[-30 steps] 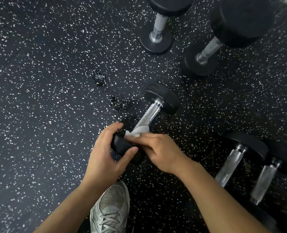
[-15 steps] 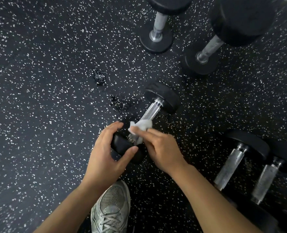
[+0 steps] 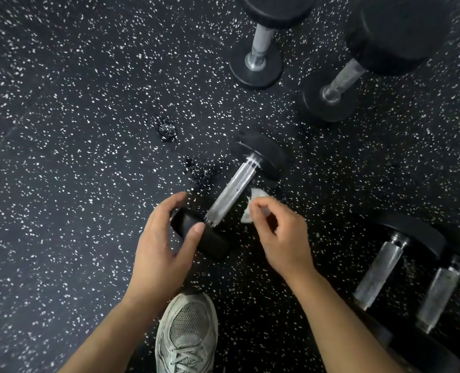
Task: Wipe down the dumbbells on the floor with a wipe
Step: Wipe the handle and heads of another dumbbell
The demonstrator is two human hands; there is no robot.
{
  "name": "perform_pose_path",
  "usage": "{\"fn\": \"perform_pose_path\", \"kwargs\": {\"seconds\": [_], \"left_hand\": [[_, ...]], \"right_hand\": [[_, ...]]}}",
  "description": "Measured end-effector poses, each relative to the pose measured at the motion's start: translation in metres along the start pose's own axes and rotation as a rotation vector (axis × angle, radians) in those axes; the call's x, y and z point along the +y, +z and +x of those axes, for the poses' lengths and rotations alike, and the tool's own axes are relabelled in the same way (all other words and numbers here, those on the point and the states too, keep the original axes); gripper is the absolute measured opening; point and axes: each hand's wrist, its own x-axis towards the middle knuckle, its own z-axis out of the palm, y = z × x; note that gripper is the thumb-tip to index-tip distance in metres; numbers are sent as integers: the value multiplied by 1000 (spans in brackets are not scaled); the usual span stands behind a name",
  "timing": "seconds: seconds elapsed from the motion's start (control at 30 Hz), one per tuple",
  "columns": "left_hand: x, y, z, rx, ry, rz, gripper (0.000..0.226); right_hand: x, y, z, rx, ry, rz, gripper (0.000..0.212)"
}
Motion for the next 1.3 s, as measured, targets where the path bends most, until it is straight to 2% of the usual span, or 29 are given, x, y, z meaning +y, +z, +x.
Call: {"fn": "perform_pose_path", "kwargs": {"seconds": [0.03,0.1,0.3,0.4,0.57,0.7,0.83,0.9,1.0,1.07,1.1,1.17,1.23,1.3], "left_hand": [[1,-1,0,17,9,13,58],[2,-1,-2,29,28,47,53],[-3,-2,1,46,78,139,70],[-1,-3,2,61,76,136,75],[-3,-6,4,78,21,89,73],[-8,-7,8,96,21,69,66],[-10,-7,9,93,18,56,70],[-10,-7,9,97,19,55,70],[-11,-6,9,92,15,53,70],[-10,-7,9,93,15,45,71],[-9,-7,9,94,18,43,71],[-7,-8,8,90,22,39,72],[-6,-8,8,86,21,36,73],[-5,-9,7,82,18,42,73]], "right_hand": [[-1,1,1,2,5,-8,13],[-3,4,5,20,10,-37,25],[-14,17,24,207,-208,-212,25],[-19,28,38,311,-258,-303,28],[-31,50,55,263,-145,-353,38],[-41,62,61,271,-104,-234,36],[-39,67,57,164,-197,-174,31],[-36,64,46,30,-282,-186,31],[-33,60,30,-268,-368,-177,41],[-34,54,32,-314,-403,-173,43],[-35,51,36,-273,-419,-167,41],[-36,45,46,-83,-418,-166,38],[-35,41,57,90,-318,-196,36],[-34,43,65,117,-194,-260,39]]}}
